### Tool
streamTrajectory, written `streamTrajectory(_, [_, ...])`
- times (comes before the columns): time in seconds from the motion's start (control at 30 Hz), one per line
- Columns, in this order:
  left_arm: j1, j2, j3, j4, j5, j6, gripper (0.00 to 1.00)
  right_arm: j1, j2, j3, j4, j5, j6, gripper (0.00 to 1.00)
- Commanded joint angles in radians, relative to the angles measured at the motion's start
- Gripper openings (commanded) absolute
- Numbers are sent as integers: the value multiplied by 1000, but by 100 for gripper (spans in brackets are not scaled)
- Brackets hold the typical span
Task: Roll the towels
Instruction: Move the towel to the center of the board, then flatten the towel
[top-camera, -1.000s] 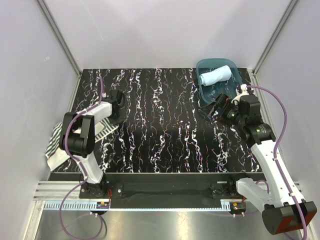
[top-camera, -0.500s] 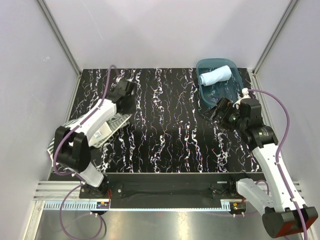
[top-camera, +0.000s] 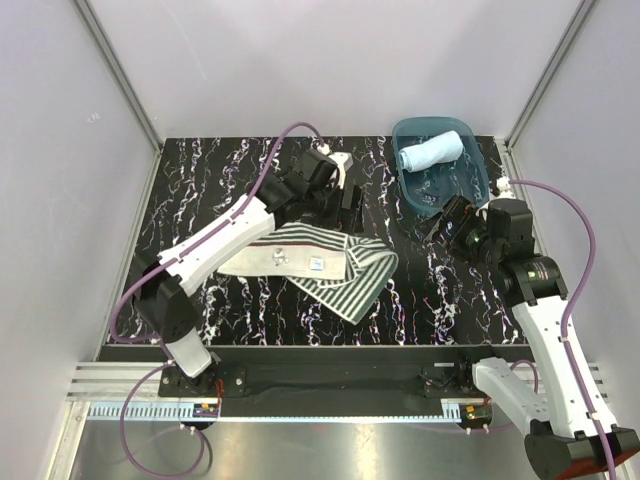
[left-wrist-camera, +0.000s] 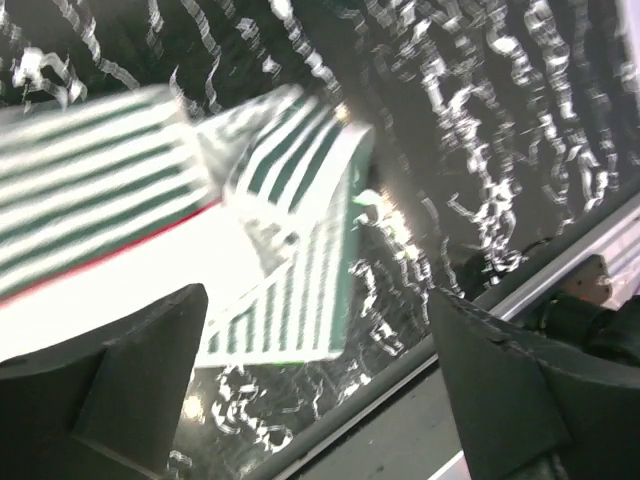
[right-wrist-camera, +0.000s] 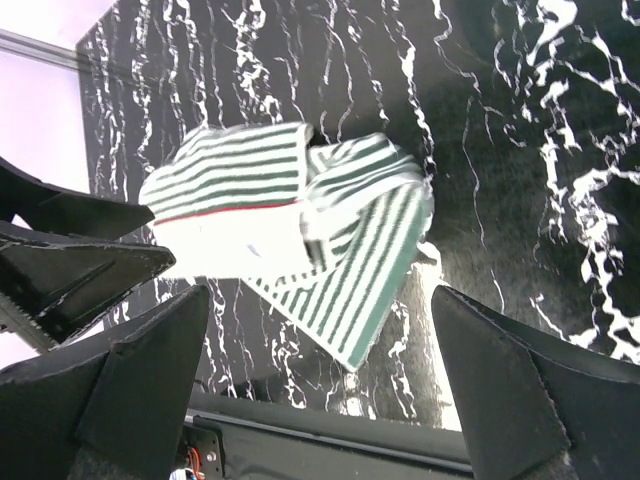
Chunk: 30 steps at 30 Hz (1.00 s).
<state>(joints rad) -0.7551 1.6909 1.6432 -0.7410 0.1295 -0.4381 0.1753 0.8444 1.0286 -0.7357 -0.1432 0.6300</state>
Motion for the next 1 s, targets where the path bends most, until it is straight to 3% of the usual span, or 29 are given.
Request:
streamTrajectory(0.0, [17,-40,-32,-11,-4,29,99,6,-11,-8,-27,24,25,100])
streamTrajectory(0.27, [33,-146,-227,-1,-178,75,99,36,85,-209,116,-124,109,96])
streamTrajectory(0.4, [37,-203,-415,125,-136,10,98,114,233,-228,205,-133,122,95])
streamTrajectory(0.53, [-13,-272,-543,265,-126,38,87,176,343,-161,220,-66,57,94])
streamTrajectory(0.7, [-150,-176,-499,267,-261,136,82,184,450,-70,174,-6,20,94])
streamTrajectory(0.97, [-230,50,-347,233,-340,98,79,184,403,-74,96,120,27,96])
